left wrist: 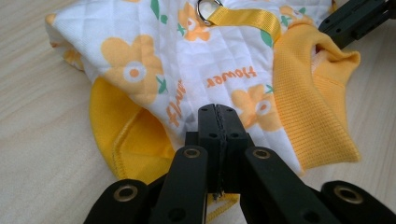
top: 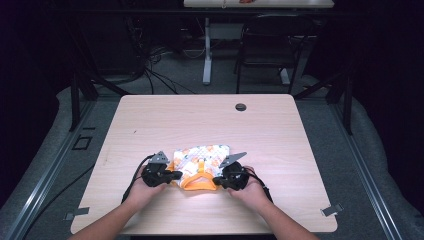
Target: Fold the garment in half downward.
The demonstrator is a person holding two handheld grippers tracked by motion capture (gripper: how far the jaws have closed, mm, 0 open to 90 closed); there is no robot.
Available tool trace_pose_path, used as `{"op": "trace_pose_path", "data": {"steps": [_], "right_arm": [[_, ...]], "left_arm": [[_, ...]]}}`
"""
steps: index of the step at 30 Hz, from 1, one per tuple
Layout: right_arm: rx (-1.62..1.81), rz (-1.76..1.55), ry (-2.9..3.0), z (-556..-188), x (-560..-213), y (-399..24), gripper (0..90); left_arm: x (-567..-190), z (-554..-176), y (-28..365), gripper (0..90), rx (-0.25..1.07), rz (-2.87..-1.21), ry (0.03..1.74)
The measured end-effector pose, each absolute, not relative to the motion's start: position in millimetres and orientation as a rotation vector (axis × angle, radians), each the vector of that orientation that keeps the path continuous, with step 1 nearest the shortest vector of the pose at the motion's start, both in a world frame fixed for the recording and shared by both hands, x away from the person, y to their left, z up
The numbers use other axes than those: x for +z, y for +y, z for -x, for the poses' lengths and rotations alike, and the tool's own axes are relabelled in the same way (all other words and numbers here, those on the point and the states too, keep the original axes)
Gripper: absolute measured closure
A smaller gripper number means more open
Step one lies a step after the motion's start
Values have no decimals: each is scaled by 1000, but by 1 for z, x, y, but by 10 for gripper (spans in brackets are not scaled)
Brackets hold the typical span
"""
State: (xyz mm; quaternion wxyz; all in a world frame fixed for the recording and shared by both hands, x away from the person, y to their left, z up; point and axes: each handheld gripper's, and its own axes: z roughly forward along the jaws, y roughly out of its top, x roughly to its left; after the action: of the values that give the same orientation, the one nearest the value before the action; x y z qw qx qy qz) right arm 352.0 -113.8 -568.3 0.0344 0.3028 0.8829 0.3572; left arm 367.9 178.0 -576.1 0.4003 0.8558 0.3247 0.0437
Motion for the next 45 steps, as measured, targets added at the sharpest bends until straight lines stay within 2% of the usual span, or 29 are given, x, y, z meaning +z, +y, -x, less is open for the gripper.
{"op": "trace_pose_path", "data": {"steps": [32,45], "right_arm": [[1059,-1062,2633,-409,-567,-111,894],[1074,-1092,2604,-410,-568,-111,881]], "left_arm": [[-574,-418,166,900,233,-2150,920],[-575,-418,166,899,228,-2127,938]]}}
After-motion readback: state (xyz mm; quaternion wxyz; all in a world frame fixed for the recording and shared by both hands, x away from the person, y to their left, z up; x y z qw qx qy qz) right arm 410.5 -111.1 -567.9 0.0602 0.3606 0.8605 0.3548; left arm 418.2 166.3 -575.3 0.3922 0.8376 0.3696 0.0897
